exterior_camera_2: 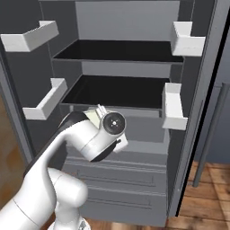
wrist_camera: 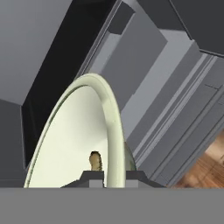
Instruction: Move the cup from next to the sink to the open cabinet. Then, move the bowl with the mushroom to the fridge to clear the area for faucet cleaning.
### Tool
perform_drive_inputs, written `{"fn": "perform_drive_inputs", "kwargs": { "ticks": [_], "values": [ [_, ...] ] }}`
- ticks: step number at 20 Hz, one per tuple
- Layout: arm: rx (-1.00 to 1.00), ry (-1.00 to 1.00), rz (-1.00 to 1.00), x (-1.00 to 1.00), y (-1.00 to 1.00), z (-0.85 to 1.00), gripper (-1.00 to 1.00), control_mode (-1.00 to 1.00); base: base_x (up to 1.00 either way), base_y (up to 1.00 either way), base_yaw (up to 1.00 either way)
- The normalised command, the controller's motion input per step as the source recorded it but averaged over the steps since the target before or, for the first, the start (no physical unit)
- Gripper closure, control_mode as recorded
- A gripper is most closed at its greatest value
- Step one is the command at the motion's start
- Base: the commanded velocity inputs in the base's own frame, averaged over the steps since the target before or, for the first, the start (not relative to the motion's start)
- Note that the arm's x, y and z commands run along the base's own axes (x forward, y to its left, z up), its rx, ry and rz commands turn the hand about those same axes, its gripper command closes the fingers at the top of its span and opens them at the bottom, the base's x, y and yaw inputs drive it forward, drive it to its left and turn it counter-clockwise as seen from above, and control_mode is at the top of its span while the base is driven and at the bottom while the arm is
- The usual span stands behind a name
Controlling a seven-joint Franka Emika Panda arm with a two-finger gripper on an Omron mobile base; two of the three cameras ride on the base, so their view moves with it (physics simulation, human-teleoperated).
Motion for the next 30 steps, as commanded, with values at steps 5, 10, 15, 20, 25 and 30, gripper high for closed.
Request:
{"fn": "perform_drive_inputs", "kwargs": {
  "ticks": [5, 10, 15, 20, 25, 30],
  "values": [
    [0.00, 0.00, 0.00, 0.00, 0.00, 0.00, 1.00, 1.00, 0.47, 0.14, -0.09],
    [0.00, 0.00, 0.00, 0.00, 0.00, 0.00, 1.00, 1.00, 0.36, 0.00, -0.11],
    [0.00, -0.05, -0.01, -0.05, -0.03, 0.14, 1.00, -1.00, 0.02, 0.00, -0.04],
    [0.00, -0.28, -0.02, -0.17, -0.02, 0.86, 1.00, -1.00, 0.00, 0.00, 0.00],
    [0.00, -0.08, -0.08, 0.47, 0.24, 0.44, 1.00, -1.00, 0.00, 0.00, 0.00],
    [0.00, 0.09, -0.07, 0.96, 0.19, 0.15, 1.00, -1.00, 0.00, 0.00, 0.00]
  ]
}}
